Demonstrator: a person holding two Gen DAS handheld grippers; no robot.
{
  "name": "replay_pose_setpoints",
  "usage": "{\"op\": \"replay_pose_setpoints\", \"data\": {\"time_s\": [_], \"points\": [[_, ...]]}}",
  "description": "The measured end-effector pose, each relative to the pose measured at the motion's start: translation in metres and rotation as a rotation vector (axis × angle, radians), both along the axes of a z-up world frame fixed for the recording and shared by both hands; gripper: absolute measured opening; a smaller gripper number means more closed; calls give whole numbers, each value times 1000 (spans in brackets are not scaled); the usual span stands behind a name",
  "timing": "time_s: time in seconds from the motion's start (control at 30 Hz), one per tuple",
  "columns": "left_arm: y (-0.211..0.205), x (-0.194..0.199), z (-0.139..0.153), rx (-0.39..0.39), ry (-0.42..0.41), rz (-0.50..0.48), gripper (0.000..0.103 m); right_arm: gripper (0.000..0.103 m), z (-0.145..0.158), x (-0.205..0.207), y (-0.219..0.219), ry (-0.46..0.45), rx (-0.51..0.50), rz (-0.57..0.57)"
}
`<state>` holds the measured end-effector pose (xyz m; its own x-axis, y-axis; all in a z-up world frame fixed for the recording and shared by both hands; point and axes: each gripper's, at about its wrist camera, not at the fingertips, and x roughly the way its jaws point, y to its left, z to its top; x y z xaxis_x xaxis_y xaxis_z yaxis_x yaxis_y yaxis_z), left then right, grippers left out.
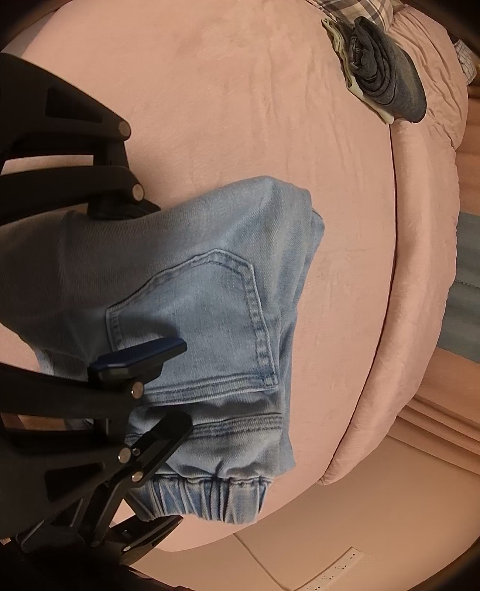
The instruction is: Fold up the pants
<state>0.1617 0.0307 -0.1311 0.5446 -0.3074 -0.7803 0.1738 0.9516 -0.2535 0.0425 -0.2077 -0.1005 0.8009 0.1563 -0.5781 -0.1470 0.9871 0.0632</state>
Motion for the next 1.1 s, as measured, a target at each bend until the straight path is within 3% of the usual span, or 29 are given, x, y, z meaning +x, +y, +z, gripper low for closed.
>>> {"op": "replay_pose_setpoints", "data": {"time_s": [1.1], "points": [[7,5,5,-21,-5,28,50,64,2,2,0,-18,-6,26]]}}
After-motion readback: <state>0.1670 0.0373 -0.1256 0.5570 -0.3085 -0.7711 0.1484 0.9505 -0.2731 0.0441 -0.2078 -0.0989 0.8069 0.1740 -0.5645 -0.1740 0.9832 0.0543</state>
